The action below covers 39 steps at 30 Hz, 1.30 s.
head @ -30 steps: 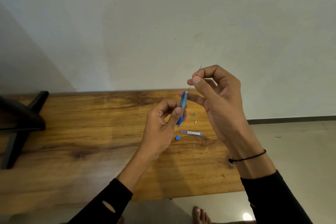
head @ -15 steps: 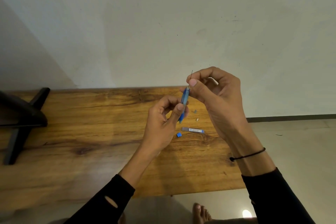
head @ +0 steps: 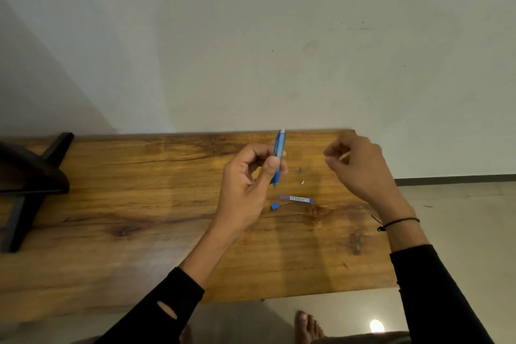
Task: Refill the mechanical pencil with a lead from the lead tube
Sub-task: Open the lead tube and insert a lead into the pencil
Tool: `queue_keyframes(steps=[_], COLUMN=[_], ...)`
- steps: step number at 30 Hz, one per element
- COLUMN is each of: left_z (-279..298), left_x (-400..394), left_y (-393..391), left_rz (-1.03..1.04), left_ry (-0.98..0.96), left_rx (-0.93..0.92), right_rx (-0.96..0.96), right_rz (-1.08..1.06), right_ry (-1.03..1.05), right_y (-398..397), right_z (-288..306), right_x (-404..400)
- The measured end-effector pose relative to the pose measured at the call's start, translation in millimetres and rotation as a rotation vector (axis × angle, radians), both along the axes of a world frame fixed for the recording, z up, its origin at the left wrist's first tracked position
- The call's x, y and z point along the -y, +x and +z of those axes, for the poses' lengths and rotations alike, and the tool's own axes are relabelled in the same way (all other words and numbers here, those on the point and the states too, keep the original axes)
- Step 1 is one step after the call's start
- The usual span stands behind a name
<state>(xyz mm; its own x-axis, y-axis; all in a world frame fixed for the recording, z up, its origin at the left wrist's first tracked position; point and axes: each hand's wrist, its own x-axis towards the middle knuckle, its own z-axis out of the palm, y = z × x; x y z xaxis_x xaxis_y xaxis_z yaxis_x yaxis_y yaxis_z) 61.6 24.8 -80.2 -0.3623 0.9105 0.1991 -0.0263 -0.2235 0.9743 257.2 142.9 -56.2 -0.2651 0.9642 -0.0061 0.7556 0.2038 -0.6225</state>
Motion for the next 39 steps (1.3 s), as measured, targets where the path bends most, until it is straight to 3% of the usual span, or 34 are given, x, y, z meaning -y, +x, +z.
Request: queue_keyframes(steps=[4,14,17,21,25,28,31,39], left_z=[-1,-4,-3,-4,-3,-2,-4,0], left_x=[-2,-2,-4,-4,-4,-4,-4,-3], left_y=[0,-5,-6,-6,-7,-7,-7,-4], left_rz=[0.002,0.004,0.009,0.006,0.01,0.017,0.01,-0.009], left_ry=[0.003,0.004,-0.003,-0.017,-0.034,-0.058,-0.053,-0.028], left_rx=[0.025,0.058,0.062,0.074,0.093,0.111,0.086,0.018], right_rx=[0.233,0.428,0.465,0.196,-0.372,-0.706,-0.83,-0.924], right_rz=[0.158,0.224,0.244,0.184,0.11,0.191,0.233,0.248], right_ry=[-0.102,0.12,0.105,-0.001,-0.02,-0.014,0.015,0.042], right_y=[-2,-32,-32,-31,-33,-44,-54,-62], right_z=[-33,-60,-59,-36,5,29,42,55], right_x=[-2,10,11,4,8,19,29,42])
